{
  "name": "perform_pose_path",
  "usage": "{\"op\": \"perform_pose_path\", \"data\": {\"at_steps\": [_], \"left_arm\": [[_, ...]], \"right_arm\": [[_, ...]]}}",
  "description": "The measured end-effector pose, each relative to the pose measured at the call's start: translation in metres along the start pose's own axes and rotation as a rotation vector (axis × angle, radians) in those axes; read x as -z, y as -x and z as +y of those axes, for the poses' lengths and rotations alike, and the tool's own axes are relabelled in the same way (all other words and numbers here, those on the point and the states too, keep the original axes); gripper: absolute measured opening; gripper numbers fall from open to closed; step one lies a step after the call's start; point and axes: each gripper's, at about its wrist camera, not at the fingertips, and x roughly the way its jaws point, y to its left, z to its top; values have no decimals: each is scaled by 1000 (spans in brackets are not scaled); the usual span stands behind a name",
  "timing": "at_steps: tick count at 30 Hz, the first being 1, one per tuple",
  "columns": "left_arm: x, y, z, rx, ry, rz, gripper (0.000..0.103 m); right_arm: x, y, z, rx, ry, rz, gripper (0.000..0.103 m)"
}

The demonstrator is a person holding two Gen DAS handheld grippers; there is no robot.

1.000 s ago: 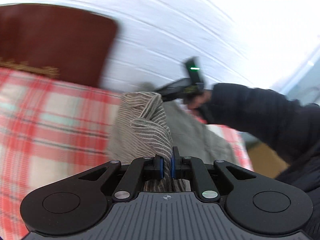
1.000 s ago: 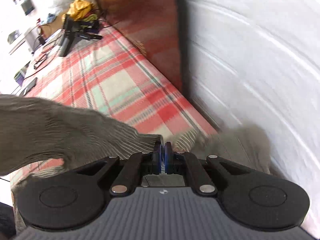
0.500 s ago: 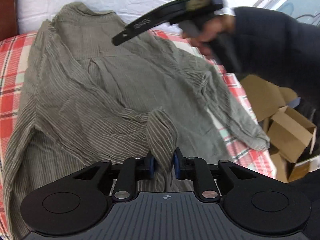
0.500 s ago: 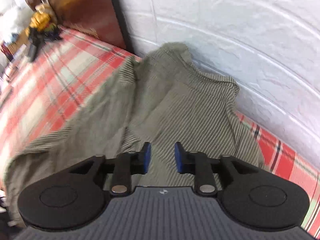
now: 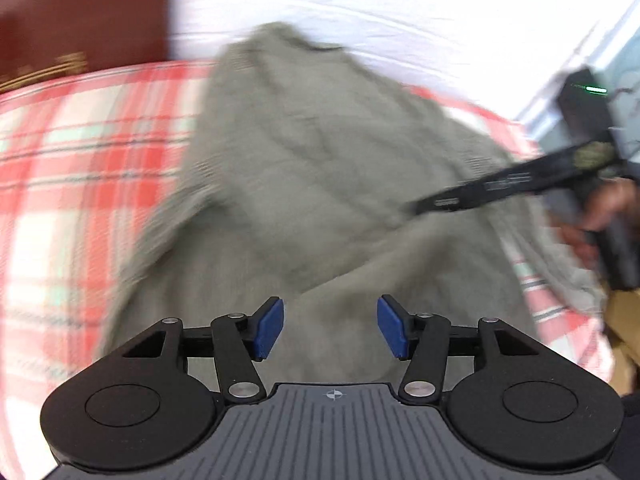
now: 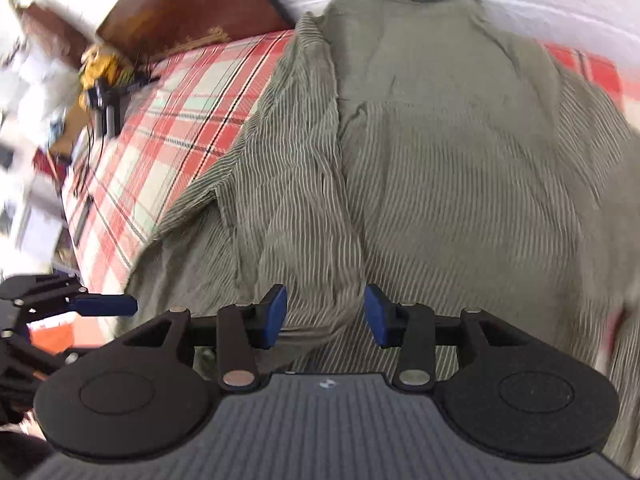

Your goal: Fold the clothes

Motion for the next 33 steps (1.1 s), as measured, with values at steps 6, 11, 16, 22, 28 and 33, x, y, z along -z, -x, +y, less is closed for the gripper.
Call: {"op": "perform_pose_path", "data": {"at_steps": [6,11,16,22,28,33], "left_arm": [[23,8,44,-228,-17,30,73],[27,-3,90,-313,-26,65,75],[18,-19,118,-285,-4,116,76],[6,-37,104,-213,-28,137,76],[7,-50,99,-177,-32,153,75],[8,-58,97,-141,-40,179,40]], "right_arm": [[38,24,23,-51,-22,-67,57],[71,30,30,3,-106,-118,65],[108,22,25,73,-185,-118,65],[130,13,12,149,-238,-112,65],[142,6,7,153,-309,-139,65],[135,-9,12,113,-324,-124,49]]}}
